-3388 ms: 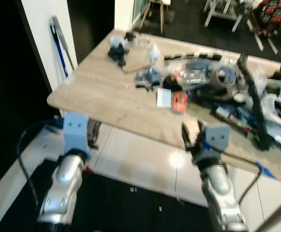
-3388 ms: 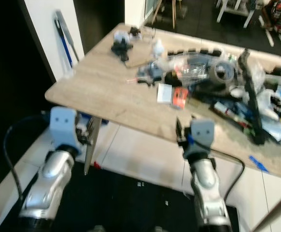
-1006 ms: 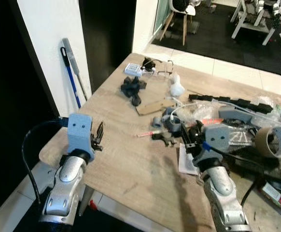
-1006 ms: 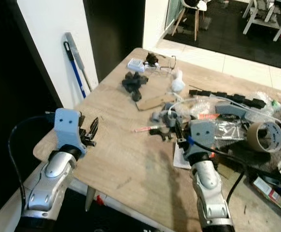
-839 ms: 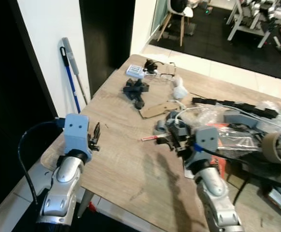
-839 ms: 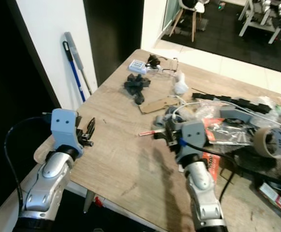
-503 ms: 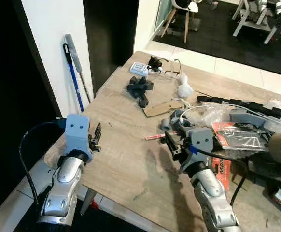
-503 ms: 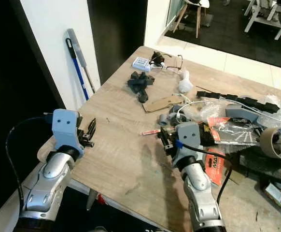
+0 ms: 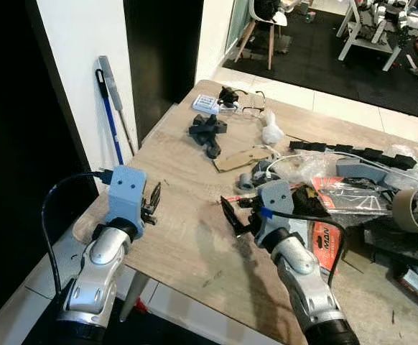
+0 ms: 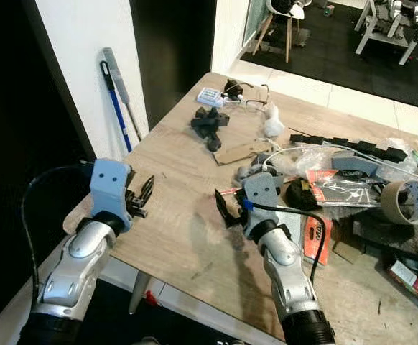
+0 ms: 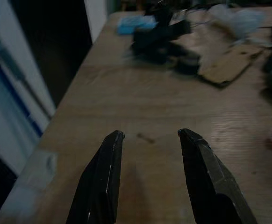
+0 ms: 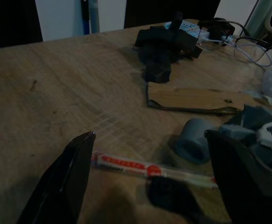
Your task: Picking trash to rubbish bin
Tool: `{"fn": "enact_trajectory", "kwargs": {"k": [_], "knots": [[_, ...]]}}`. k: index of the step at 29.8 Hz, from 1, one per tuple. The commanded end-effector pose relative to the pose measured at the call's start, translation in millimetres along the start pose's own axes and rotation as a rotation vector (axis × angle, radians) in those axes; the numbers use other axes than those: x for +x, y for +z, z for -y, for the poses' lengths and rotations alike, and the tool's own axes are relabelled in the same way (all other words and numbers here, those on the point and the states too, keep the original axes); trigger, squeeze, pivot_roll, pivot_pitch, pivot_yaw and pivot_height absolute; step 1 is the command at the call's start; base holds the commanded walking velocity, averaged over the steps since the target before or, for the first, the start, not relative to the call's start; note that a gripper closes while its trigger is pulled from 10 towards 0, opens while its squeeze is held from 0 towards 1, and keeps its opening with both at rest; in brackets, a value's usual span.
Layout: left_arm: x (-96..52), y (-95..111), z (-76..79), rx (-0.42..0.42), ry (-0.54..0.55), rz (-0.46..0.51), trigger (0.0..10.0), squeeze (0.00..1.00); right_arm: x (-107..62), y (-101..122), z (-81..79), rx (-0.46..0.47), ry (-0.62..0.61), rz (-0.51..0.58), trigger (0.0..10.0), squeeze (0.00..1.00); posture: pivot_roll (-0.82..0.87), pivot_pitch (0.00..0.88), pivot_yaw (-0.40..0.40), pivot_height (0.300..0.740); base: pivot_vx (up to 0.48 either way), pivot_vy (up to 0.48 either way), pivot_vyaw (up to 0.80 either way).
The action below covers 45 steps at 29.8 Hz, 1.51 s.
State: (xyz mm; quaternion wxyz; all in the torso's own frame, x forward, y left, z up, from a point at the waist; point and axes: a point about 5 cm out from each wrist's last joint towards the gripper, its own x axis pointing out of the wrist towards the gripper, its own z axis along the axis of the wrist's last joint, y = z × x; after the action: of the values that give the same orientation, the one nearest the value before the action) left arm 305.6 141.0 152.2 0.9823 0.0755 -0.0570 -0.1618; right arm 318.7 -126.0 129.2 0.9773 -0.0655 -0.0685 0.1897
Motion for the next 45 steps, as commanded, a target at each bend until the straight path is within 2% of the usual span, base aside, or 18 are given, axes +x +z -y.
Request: {"fn": "enact_trajectory", "kwargs": {"k": [1,3,5,7,8,9,10,11,19,23,33,42,43,44,45], "knots": [[-0.1,-3.0,3.7,0.019,-0.066,-0.008,10.0,0.00,-0.9,-7.0,2.2,0.000,0.003,-0.044,10.0,1.00,-0.03,0.167,-0.050,0.740,0.000,0.000,0.00],[-0.6,-2.2,5.1,0.033,-0.109,-0.002,10.0,0.00,-0.7,-8.5,2.5,-0.001,0.006,-0.062,10.0,1.00,-0.03,0.167,-0.050,0.740,0.000,0.000,0.00],[-3.0,0.1,9.3,0.040,-0.207,0.015,10.0,0.00,-2.3,-11.9,2.5,-0.005,0.003,-0.088,10.0,1.00,-0.04,0.169,-0.051,0.740,0.000,0.000,0.00],[-3.7,0.9,10.6,0.039,-0.234,0.021,10.0,0.00,-3.0,-12.8,2.5,-0.004,0.002,-0.094,10.0,1.00,-0.04,0.170,-0.051,0.740,0.000,0.000,0.00],[-4.5,1.5,12.7,0.031,-0.261,0.024,10.0,0.00,-3.7,-14.9,3.0,-0.005,0.000,-0.104,10.0,0.60,-0.04,0.170,-0.050,0.740,0.000,0.000,0.00],[-4.5,1.5,12.7,0.031,-0.261,0.024,10.0,0.00,-3.7,-14.9,3.0,-0.005,0.000,-0.104,10.0,0.60,-0.04,0.170,-0.050,0.740,0.000,0.000,0.00],[-5.2,1.7,15.1,0.027,-0.283,0.023,10.0,0.00,-4.4,-17.4,3.7,-0.011,-0.004,-0.122,10.0,0.38,-0.04,0.171,-0.050,0.740,0.000,0.000,0.00],[-5.8,1.3,17.5,0.027,-0.300,0.022,10.0,0.00,-4.8,-20.0,4.1,-0.012,-0.005,-0.139,10.0,0.00,-0.04,0.171,-0.051,0.740,0.000,0.000,0.00],[-7.0,0.2,21.7,0.026,-0.323,0.017,10.0,0.00,-5.8,-24.5,4.4,-0.019,-0.008,-0.178,10.0,0.00,-0.04,0.171,-0.052,0.740,0.000,0.000,0.00],[-7.6,-1.7,25.7,0.030,-0.349,0.017,10.0,0.00,-7.1,-36.2,3.7,-0.009,-0.023,-0.258,10.0,0.00,-0.04,0.171,-0.053,0.740,0.000,0.000,0.00],[-7.0,-3.1,25.4,0.055,-0.359,0.015,10.0,0.00,-4.1,-44.5,6.4,0.135,-0.072,-0.287,10.0,0.00,-0.04,0.164,-0.049,0.740,0.000,0.000,0.00],[-6.5,-3.8,26.9,0.069,-0.374,0.012,10.0,0.00,0.5,-49.8,1.5,0.146,-0.022,-0.359,10.0,0.00,-0.04,0.159,-0.046,0.740,0.000,0.000,0.00],[-6.8,-4.0,27.0,0.068,-0.374,0.012,10.0,0.00,-0.1,-51.2,0.1,0.143,-0.011,-0.371,9.2,0.00,-0.04,0.153,-0.047,0.740,0.000,0.000,0.00],[-7.1,-4.2,27.3,0.068,-0.376,0.012,10.0,0.00,-0.6,-52.4,-1.1,0.144,-0.003,-0.380,5.0,0.00,-0.04,0.153,-0.047,0.740,0.000,0.000,0.00],[-7.2,-4.5,27.8,0.069,-0.377,0.012,10.0,0.00,-1.4,-53.8,-1.9,0.140,0.003,-0.387,2.1,0.00,-0.04,0.153,-0.047,0.740,0.000,0.000,0.00]]}}
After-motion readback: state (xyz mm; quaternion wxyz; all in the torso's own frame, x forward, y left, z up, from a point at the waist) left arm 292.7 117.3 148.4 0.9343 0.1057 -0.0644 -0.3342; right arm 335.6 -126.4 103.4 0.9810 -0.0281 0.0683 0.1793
